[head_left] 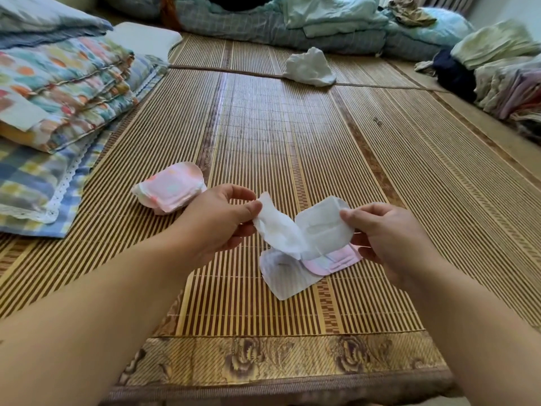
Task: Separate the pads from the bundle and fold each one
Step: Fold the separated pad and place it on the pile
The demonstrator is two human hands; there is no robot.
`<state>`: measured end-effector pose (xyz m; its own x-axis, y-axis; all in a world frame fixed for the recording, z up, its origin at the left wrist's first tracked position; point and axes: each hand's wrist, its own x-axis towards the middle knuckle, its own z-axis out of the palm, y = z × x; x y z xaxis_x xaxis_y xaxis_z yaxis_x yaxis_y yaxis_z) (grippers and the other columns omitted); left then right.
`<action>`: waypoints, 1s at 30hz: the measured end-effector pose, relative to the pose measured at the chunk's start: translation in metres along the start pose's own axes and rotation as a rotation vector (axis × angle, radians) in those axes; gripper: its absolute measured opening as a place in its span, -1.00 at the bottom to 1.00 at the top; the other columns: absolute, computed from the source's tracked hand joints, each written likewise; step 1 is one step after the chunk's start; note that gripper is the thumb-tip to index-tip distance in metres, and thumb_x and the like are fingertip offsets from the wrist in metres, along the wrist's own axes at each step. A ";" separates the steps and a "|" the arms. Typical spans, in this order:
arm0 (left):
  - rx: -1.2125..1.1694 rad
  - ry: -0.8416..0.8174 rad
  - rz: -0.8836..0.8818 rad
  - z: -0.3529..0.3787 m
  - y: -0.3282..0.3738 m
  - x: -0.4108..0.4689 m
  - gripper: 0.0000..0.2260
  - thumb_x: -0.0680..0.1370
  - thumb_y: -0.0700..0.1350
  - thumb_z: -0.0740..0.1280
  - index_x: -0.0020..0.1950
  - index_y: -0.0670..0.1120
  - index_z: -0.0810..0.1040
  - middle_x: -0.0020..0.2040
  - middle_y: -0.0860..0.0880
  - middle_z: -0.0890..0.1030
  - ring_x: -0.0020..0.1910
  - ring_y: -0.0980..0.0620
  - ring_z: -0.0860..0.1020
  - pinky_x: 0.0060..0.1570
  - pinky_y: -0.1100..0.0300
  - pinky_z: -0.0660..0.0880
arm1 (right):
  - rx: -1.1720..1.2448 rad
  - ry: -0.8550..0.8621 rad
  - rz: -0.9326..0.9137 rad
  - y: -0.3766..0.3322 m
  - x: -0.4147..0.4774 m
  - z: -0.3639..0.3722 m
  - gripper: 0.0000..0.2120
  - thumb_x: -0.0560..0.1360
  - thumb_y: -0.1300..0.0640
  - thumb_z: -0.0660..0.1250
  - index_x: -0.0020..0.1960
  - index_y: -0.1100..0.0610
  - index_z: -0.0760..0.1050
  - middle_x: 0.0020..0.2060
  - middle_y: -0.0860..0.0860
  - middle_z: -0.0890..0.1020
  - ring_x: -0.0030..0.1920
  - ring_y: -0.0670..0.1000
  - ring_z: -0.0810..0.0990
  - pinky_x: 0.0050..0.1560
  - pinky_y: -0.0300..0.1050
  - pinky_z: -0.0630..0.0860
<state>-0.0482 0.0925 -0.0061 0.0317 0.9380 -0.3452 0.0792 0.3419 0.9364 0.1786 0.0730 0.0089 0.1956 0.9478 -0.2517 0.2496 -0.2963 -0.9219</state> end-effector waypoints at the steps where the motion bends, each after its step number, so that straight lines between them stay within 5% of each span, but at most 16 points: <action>1: -0.006 -0.005 0.008 0.001 0.000 -0.001 -0.88 0.52 -0.14 0.36 0.04 -0.03 0.53 -0.27 -0.06 0.65 -0.44 0.13 0.54 -0.46 0.27 0.45 | 0.015 -0.007 -0.001 -0.002 -0.001 0.003 -0.85 0.46 0.13 0.38 -0.13 0.23 0.54 -0.25 0.06 0.64 -0.29 0.01 0.57 -0.33 -0.14 0.45; 6: -0.010 -0.001 0.011 0.004 -0.005 -0.003 -0.90 0.52 -0.14 0.37 0.02 -0.02 0.55 -0.33 0.00 0.65 -0.45 0.16 0.54 -0.47 0.27 0.43 | 0.004 -0.030 -0.004 -0.004 -0.004 0.013 -0.88 0.46 0.12 0.39 -0.18 0.16 0.54 -0.27 0.03 0.63 -0.31 -0.03 0.56 -0.33 -0.17 0.46; 15: -0.023 -0.067 0.062 0.013 -0.003 -0.008 -0.81 0.51 -0.23 0.37 0.08 -0.02 0.52 -0.12 -0.10 0.66 -0.29 0.07 0.64 -0.36 0.24 0.51 | -0.008 -0.102 -0.089 -0.006 -0.012 0.030 -0.93 0.47 0.19 0.36 -0.17 0.17 0.57 -0.23 0.07 0.65 -0.24 0.00 0.60 -0.23 -0.11 0.52; 21: 0.047 -0.137 0.157 0.016 -0.004 -0.017 -0.72 0.48 -0.24 0.41 0.13 0.01 0.50 -0.19 -0.04 0.61 -0.24 0.05 0.65 -0.22 0.20 0.56 | -0.104 -0.202 -0.246 -0.006 -0.020 0.047 -0.92 0.45 0.18 0.39 -0.20 0.17 0.60 -0.31 0.03 0.65 -0.38 -0.19 0.57 -0.35 -0.33 0.48; 26: 0.060 -0.235 0.153 0.014 -0.004 -0.019 -0.64 0.48 -0.27 0.38 0.21 0.05 0.52 -0.14 -0.09 0.64 -0.19 -0.01 0.67 -0.20 0.19 0.57 | -0.211 -0.246 -0.327 -0.004 -0.021 0.051 -0.93 0.44 0.14 0.39 -0.18 0.12 0.64 -0.29 0.03 0.68 -0.26 -0.08 0.64 -0.19 -0.12 0.60; 30: 0.129 -0.219 0.159 0.012 -0.004 -0.019 -0.84 0.49 -0.28 0.34 -0.04 -0.05 0.63 -0.14 -0.11 0.67 -0.15 -0.04 0.66 -0.11 0.11 0.61 | -0.252 -0.293 -0.336 -0.002 -0.022 0.049 -0.90 0.39 0.06 0.44 -0.11 0.03 0.63 -0.21 -0.01 0.68 -0.15 -0.03 0.66 -0.06 0.05 0.63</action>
<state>-0.0366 0.0723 -0.0039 0.2667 0.9398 -0.2136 0.1814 0.1687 0.9688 0.1272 0.0579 0.0017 -0.1999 0.9780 -0.0594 0.4812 0.0452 -0.8754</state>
